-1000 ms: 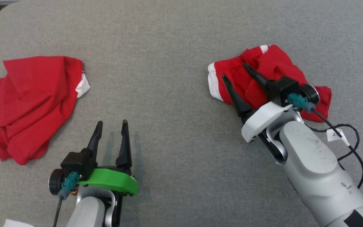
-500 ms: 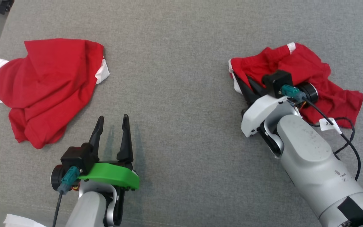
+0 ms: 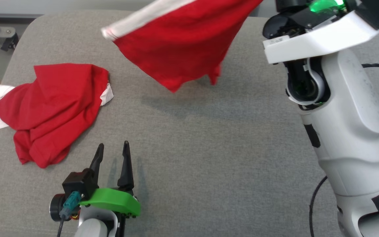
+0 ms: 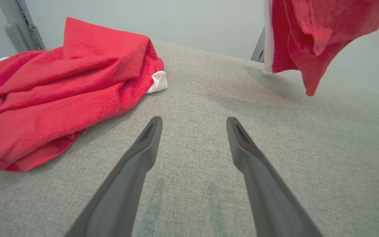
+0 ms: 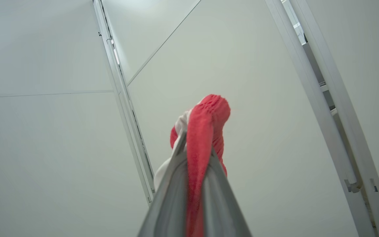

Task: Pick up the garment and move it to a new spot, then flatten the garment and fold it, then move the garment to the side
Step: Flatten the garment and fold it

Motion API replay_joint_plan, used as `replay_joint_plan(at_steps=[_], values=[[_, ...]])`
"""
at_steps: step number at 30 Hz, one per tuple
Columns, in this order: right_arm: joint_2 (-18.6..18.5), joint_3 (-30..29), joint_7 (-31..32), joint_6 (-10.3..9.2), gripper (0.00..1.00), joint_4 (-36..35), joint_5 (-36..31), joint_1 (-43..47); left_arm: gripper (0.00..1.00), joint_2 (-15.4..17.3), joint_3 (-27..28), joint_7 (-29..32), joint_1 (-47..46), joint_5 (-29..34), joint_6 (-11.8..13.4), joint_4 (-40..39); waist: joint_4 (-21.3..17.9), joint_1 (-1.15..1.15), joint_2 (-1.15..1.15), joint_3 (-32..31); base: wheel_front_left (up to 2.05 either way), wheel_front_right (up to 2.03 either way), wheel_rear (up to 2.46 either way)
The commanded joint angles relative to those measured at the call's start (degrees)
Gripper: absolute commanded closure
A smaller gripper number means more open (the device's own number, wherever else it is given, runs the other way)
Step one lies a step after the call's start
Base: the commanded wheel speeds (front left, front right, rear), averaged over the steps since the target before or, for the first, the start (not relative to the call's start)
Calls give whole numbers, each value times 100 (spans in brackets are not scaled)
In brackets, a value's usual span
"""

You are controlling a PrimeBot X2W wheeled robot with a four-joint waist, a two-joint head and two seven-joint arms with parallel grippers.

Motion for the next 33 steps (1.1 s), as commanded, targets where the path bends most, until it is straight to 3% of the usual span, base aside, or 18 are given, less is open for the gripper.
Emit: replay_joint_plan(at_steps=[1,2,6,8,10,11,15,21,26,33], values=[[-20,-121,0,-2,100,-18,-103,259,0,20,72,-4,82,55,-4,-29,-247,0,0,-184,0,0,0],[-32,-512,0,-2,100,89,-342,598,0,19,157,-4,126,50,11,-77,-400,0,0,-202,0,0,0],[-19,-1161,-1,-2,100,488,-877,1412,0,19,187,-4,128,70,-28,-126,-633,0,0,-161,0,0,0],[-29,-1542,-1,-3,88,759,-1102,1953,0,22,173,-4,103,85,-39,-130,-747,0,0,-122,0,0,0],[-96,-2001,-1,-3,55,1078,-1286,2462,0,20,135,-3,51,98,-60,-133,-846,0,0,-77,0,0,0],[-133,-2337,-3,-3,1,1251,-1411,2705,0,20,110,-4,10,85,-62,-136,-892,0,0,-43,0,0,0],[-97,-3334,-6,-1,0,1590,-1862,3260,0,22,-35,-4,-135,66,-80,-133,-1031,0,0,22,0,0,0],[-48,-3849,-5,-1,0,1447,-2358,3493,0,22,-219,-4,-268,117,-104,-139,-1233,0,0,15,0,0,0],[-20,-3681,-5,-1,0,1087,-2957,3412,0,22,-409,-3,-337,87,-136,-196,-1268,0,0,-7,0,0,0],[-20,-3380,-4,-3,0,775,-3009,3343,0,23,-1023,-3,-548,-237,-333,-137,-1311,0,0,72,0,0,0]])
